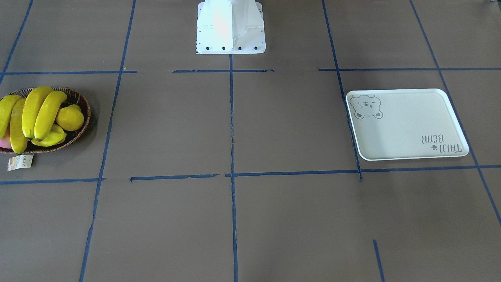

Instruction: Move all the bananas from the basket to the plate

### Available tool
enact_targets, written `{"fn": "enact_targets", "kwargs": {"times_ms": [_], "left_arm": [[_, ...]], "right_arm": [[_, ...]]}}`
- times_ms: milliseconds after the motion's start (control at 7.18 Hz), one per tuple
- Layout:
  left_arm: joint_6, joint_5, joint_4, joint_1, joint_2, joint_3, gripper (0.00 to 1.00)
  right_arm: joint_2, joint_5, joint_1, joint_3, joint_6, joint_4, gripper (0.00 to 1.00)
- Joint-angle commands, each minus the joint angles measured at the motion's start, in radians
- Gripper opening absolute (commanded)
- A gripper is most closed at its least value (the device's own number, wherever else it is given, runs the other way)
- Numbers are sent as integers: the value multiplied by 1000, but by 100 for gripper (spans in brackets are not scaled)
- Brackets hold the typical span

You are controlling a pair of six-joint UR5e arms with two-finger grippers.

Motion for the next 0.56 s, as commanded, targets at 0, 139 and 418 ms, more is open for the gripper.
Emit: {"fn": "enact_targets", "kwargs": {"times_ms": [0, 139, 418], "left_arm": [[1, -2, -1, -2, 2, 0, 100], [1, -2, -1, -2, 2, -1, 100], [-1, -2, -1, 0, 2, -8, 100]], "right_arm": [[-23, 10, -8, 37, 18, 6, 100], [-57, 3, -39, 101, 164, 25, 100], [-214, -37, -100, 122, 289, 336, 100]]}}
